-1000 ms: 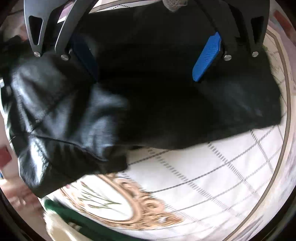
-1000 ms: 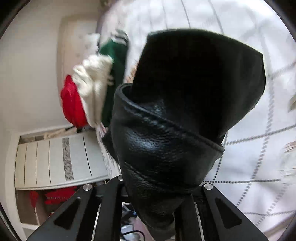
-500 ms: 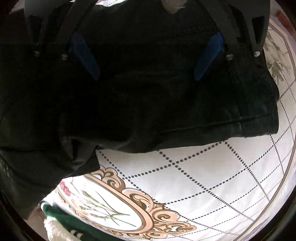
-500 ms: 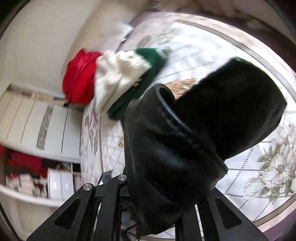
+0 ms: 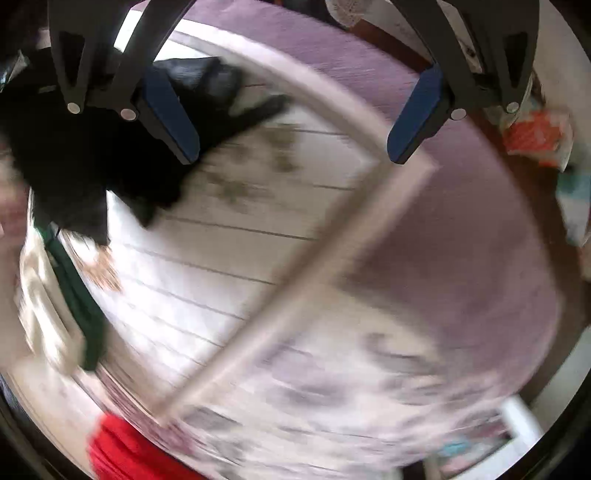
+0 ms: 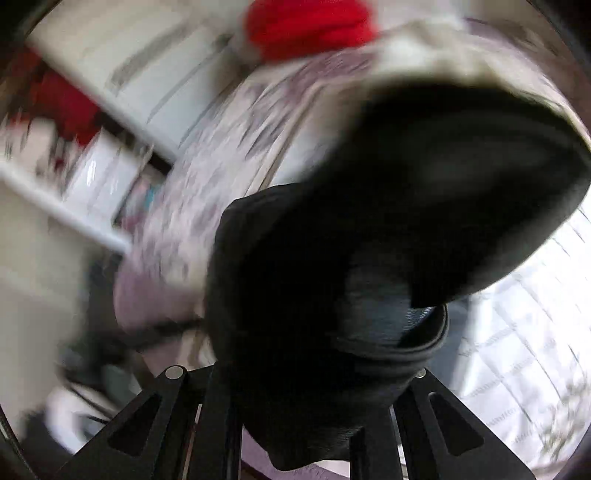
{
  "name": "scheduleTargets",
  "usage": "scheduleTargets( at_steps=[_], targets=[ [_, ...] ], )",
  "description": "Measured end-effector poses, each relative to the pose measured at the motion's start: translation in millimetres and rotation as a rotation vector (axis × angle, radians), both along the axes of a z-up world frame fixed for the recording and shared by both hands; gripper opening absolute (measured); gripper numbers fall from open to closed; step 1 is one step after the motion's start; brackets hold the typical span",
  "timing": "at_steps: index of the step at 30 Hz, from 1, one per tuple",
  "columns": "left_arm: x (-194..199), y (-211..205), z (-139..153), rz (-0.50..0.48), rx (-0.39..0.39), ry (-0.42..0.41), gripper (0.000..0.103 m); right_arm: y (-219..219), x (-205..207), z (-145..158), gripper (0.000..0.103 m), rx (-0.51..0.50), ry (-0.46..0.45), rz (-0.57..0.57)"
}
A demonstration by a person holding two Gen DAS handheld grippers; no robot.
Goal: Fold large clothes
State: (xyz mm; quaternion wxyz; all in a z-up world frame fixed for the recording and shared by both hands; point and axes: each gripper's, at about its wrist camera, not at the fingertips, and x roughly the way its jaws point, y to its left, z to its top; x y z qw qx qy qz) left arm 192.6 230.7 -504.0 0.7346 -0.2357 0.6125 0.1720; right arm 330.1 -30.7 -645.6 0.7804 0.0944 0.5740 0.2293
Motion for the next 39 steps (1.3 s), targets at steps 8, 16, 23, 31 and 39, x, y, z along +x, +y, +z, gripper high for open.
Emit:
scheduleTargets(
  at_steps=[8,16,23,31,39],
  targets=[
    [-34.7,23.8,1.8,0.157,0.009,-0.024,0.103,86.0,-19.6,-109.7,0.056,0.046,0.465,0.235],
    [-21.8,8.9,24.6,0.165,-0.084,-0.111,0.103,16.9,-8.7,-55.1,0.093,0.403,0.651,0.241],
    [1.8,-25.1,7.5,0.07,-0.065,-0.086,0.103,-50.2,74.3,-50.1,0.071,0.114,0.414,0.007],
    [-10.8,-62.3,-71.6,-0.033,-0.011,0.107,0.103,25.3,126.1,-131.1,0.086,-0.135,0.372,0.136],
    [-31.8,-58.9,-101.9,-0.019,-0.076,0.133,0.103,-48.6,141.1,-97.3,0.098,0.097,0.423,0.012]
  ],
)
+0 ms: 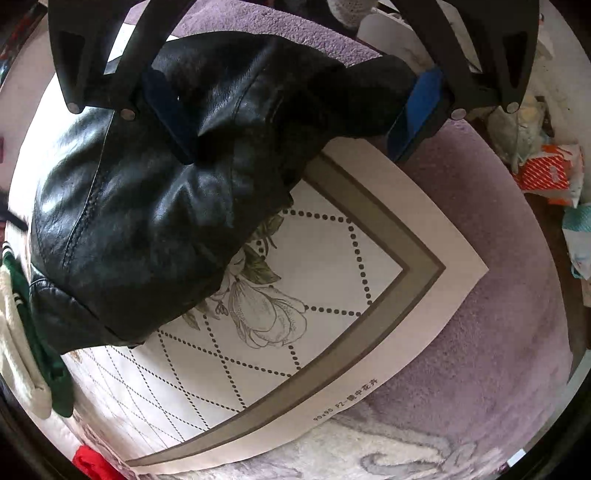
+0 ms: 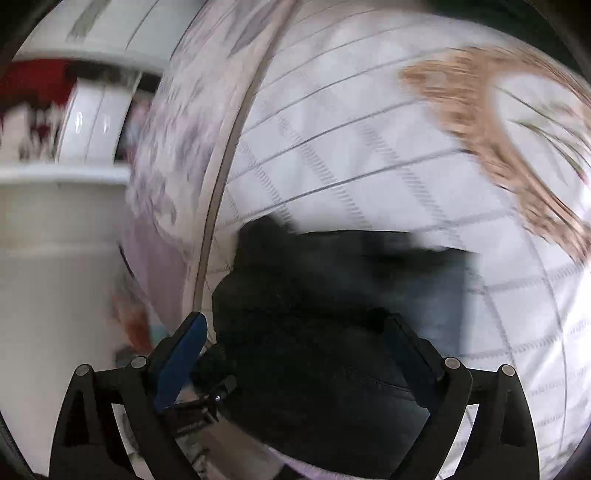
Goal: Fold large clothes
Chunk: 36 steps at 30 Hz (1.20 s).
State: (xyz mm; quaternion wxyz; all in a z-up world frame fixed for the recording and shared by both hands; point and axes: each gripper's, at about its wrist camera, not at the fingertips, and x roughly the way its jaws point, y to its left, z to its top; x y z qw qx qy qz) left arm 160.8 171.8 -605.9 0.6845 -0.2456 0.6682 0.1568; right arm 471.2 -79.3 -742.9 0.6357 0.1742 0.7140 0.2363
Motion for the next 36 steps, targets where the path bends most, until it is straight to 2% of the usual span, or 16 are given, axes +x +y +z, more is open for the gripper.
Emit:
scheduleTargets(
  at_steps=[1,4,7,10,11,14,18,20,21,22,24,26,29,33,34,36],
  targets=[
    [-0.8,1.0,-0.7,0.004,-0.004,-0.001,0.103,-10.2,3.3,-11.0,0.098,0.001,0.021,-0.013],
    [-2.2,2.0,-0.8,0.007,-0.002,-0.002,0.103,-27.1,-10.6,-78.8,0.098,0.084,0.219,-0.011],
    [-2.5,2.2,0.2,0.007,0.0,-0.001,0.103,-21.1,-27.2,-117.3,0.097,0.32,0.309,-0.036],
    [-2.3,4.7,5.4,0.003,0.023,0.005,0.103,-4.5,-36.3,-112.0,0.092,0.321,0.214,-0.056],
    [-1.6,4.8,8.8,0.006,0.029,-0.002,0.103,-5.5,-40.1,-108.0,0.077,0.305,0.189,-0.102],
    [-1.5,9.2,29.2,0.03,0.067,-0.033,0.103,-20.0,-63.2,-89.4,0.065,0.267,0.15,-0.301],
    [-0.4,7.9,65.4,0.045,0.123,-0.088,0.103,-79.6,-127.8,-64.7,0.064,0.257,0.179,-0.663],
    [0.6,1.3,76.4,0.044,0.138,-0.109,0.103,-90.5,-163.7,-70.1,0.073,0.266,0.252,-0.786],
    [4.3,-3.2,79.5,0.037,0.139,-0.117,0.103,-89.7,-180.4,-76.8,0.084,0.25,0.323,-0.793],
    [10.9,-9.6,81.0,0.024,0.137,-0.121,0.103,-90.4,-195.0,-82.7,0.085,0.222,0.404,-0.77],
    [23.1,-27.3,77.0,-0.01,0.12,-0.132,0.103,-99.6,-213.3,-78.1,0.085,0.179,0.453,-0.732],
    [36.9,-42.5,68.2,-0.024,0.108,-0.142,0.103,-111.4,-213.1,-58.9,0.085,0.1,0.401,-0.694],
    [54.6,-52.9,53.6,-0.038,0.128,-0.152,0.103,-123.8,-188.1,-7.6,0.084,-0.061,0.214,-0.614],
    [72.5,-53.5,28.5,-0.05,0.159,-0.12,0.103,-99.8,-131.9,33.6,0.076,0.116,0.059,-0.492],
    [72.4,-50.1,23.5,-0.048,0.161,-0.109,0.103,-89.8,-119.2,34.1,0.075,0.152,0.056,-0.449],
    [71.0,-43.3,10.9,-0.043,0.147,-0.083,0.103,-66.8,-90.8,20.2,0.066,0.202,0.081,-0.367]
  ],
)
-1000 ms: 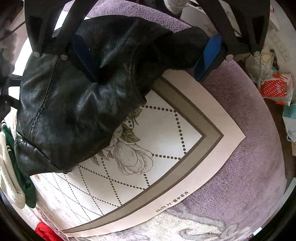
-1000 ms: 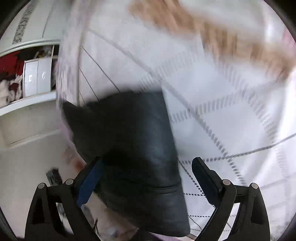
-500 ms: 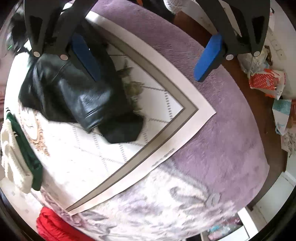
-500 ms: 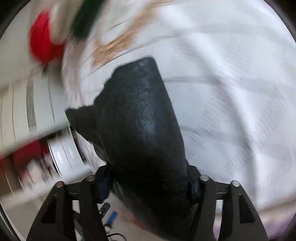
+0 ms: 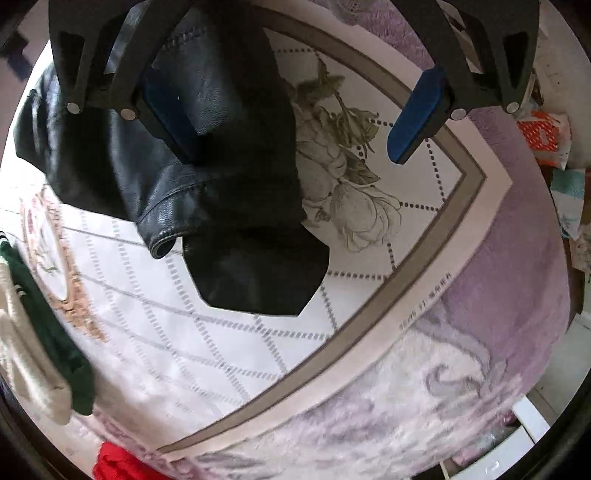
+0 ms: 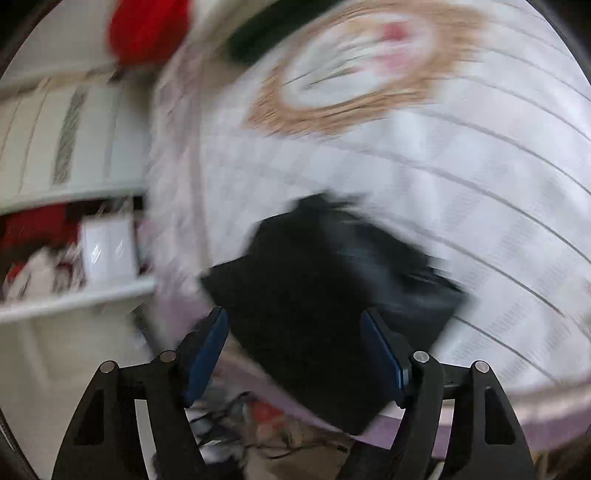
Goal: Fold large clothes
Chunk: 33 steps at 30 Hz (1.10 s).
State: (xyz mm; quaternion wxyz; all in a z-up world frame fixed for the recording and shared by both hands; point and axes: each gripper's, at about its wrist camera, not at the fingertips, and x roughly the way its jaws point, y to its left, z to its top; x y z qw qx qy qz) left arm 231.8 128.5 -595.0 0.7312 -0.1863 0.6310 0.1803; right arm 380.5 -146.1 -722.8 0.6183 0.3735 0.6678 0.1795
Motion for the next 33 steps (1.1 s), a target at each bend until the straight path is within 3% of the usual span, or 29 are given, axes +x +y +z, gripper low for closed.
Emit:
scheduleTargets(
  at_steps=[2,3,6,8,11,14,16,18,19,22,26,27,30,33],
  targets=[
    [-2.1,6.7,-9.1,-0.001,-0.009,0.019,0.103,9.5,14.9,-18.2,0.065,-0.01,0.016,0.031],
    [-3.7,10.0,-10.8,-0.004,-0.007,0.022,0.103,16.4,24.0,-35.3,0.064,-0.073,0.029,0.031],
    [-8.4,17.8,-11.6,-0.007,0.005,0.029,0.103,19.0,40.1,-66.9,0.064,-0.124,0.024,0.032],
    [-13.7,23.4,-11.0,-0.001,0.003,0.037,0.103,25.7,53.4,-70.6,0.066,-0.131,0.019,0.025],
    [-22.0,27.7,-4.2,0.011,-0.008,0.04,0.103,23.0,56.0,-62.6,0.069,-0.091,0.033,0.061],
    [-33.9,30.8,12.5,0.045,-0.048,0.014,0.103,-7.1,36.7,-42.8,0.069,-0.015,0.049,0.014],
    [-42.4,33.8,21.5,0.081,-0.094,-0.015,0.103,-33.6,14.5,-21.3,0.071,-0.025,0.025,-0.034],
    [-45.7,37.1,20.9,0.111,-0.162,-0.041,0.103,-63.9,-19.4,-12.0,0.086,-0.065,0.03,-0.098],
    [-43.5,33.9,18.8,0.12,-0.195,-0.047,0.103,-74.7,-34.8,-16.3,0.086,-0.062,0.043,-0.126],
    [-34.5,29.8,5.7,0.133,-0.267,-0.05,0.103,-95.9,-83.8,-52.6,0.087,-0.003,0.14,-0.175],
    [-15.5,24.5,-14.3,0.1,-0.323,-0.06,0.103,-85.5,-105.6,-127.5,0.088,0.218,0.203,-0.179],
    [-11.9,23.4,-16.9,0.083,-0.333,-0.066,0.103,-79.8,-103.7,-142.4,0.095,0.282,0.187,-0.171],
    [0.5,20.1,-19.1,0.035,-0.338,-0.082,0.103,-62.1,-83.6,-158.5,0.103,0.421,0.154,-0.156],
    [10.6,20.8,-19.1,-0.014,-0.327,-0.097,0.103,-42.5,-66.5,-159.9,0.103,0.431,0.157,-0.105]
  ],
)
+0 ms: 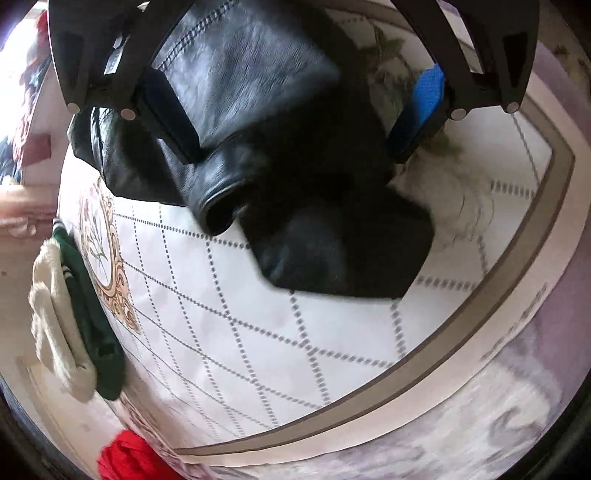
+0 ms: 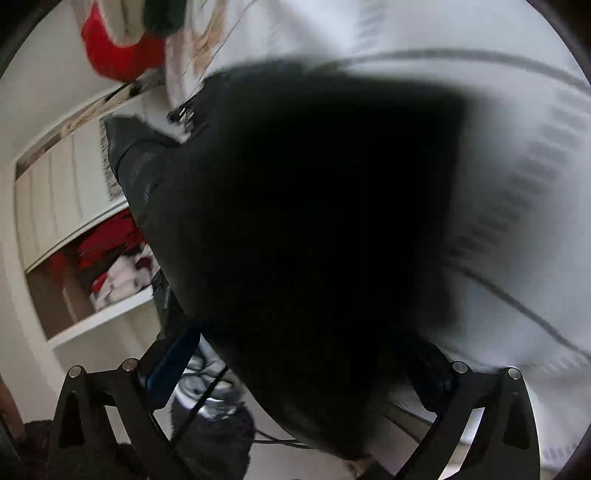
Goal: Fold large clothes
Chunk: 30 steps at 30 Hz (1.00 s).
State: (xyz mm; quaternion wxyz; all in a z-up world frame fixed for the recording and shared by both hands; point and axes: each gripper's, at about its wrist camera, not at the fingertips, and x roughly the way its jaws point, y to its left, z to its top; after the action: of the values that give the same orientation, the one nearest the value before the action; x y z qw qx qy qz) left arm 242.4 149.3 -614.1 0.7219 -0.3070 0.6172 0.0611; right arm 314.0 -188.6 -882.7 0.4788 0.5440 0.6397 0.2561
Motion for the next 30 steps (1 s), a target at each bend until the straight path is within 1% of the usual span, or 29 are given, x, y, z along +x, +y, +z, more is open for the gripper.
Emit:
scheduleTargets(
  at_steps=[4,5,6,8,9,11,12,13,14,15,16,17,18,19,20,22,23,24,26,30],
  targets=[
    [8.7,-1.0,0.8,-0.044,0.024,-0.006,0.103,1.8,5.7,0.6,0.102,-0.001,0.02,-0.027],
    [10.4,-1.3,1.1,-0.048,0.029,-0.007,0.103,-0.3,4.6,2.3,0.094,-0.02,0.023,-0.039],
    [11.0,-0.8,2.0,-0.053,0.034,-0.009,0.103,-4.0,3.0,3.1,0.081,-0.034,0.03,-0.06],
    [11.7,0.8,4.5,-0.054,0.024,-0.016,0.103,-8.1,3.9,7.9,0.071,-0.045,0.02,-0.088],
    [13.9,-0.5,3.0,-0.051,0.023,-0.018,0.103,-9.0,6.5,12.1,0.069,-0.063,0.011,-0.093],
    [12.5,0.9,5.6,-0.039,0.018,-0.036,0.102,-10.0,14.2,21.6,0.061,-0.084,-0.005,-0.098],
    [11.5,1.6,7.5,-0.034,0.021,-0.048,0.091,-10.0,19.3,26.8,0.06,-0.094,-0.013,-0.095],
    [10.5,2.2,9.9,-0.03,0.031,-0.062,0.082,-9.5,23.4,29.7,0.059,-0.096,-0.018,-0.088],
    [11.2,2.1,10.9,-0.028,0.034,-0.07,0.07,-9.3,29.4,32.8,0.059,-0.102,-0.029,-0.07],
    [11.6,2.0,12.3,-0.028,0.032,-0.083,0.054,-10.0,34.2,34.5,0.062,-0.114,-0.038,-0.051],
    [11.7,1.6,14.6,-0.033,0.021,-0.1,0.05,-10.7,39.9,33.3,0.066,-0.123,-0.031,-0.034],
    [12.5,0.1,15.7,-0.035,0.023,-0.104,0.046,-11.4,44.4,29.7,0.075,-0.121,-0.013,-0.023],
    [13.0,-2.0,17.0,-0.042,0.027,-0.11,0.042,-12.3,45.9,27.1,0.082,-0.129,0.0,-0.02],
    [13.8,-4.1,18.1,-0.049,0.036,-0.11,0.041,-14.3,46.4,24.1,0.084,-0.137,0.01,-0.025],
    [14.4,-5.3,18.9,-0.05,0.038,-0.112,0.038,-16.9,44.5,21.7,0.086,-0.125,0.006,-0.042],
    [12.6,-4.7,21.8,-0.046,0.031,-0.118,0.033,-21.3,36.6,19.7,0.086,-0.113,-0.017,-0.095],
    [12.6,-5.2,24.2,-0.048,0.03,-0.122,0.03,-23.0,32.5,21.5,0.082,-0.129,-0.028,-0.129],
    [10.4,-3.2,27.6,-0.052,0.033,-0.125,0.029,-22.2,30.5,22.6,0.075,-0.146,-0.03,-0.151],
    [12.0,-2.3,35.7,-0.055,0.035,-0.14,0.027,-22.6,28.6,26.1,0.064,-0.143,-0.006,-0.185],
    [16.7,0.1,48.8,-0.053,0.027,-0.143,0.024,-28.9,30.7,49.9,0.054,-0.149,-0.002,-0.188]
  ],
)
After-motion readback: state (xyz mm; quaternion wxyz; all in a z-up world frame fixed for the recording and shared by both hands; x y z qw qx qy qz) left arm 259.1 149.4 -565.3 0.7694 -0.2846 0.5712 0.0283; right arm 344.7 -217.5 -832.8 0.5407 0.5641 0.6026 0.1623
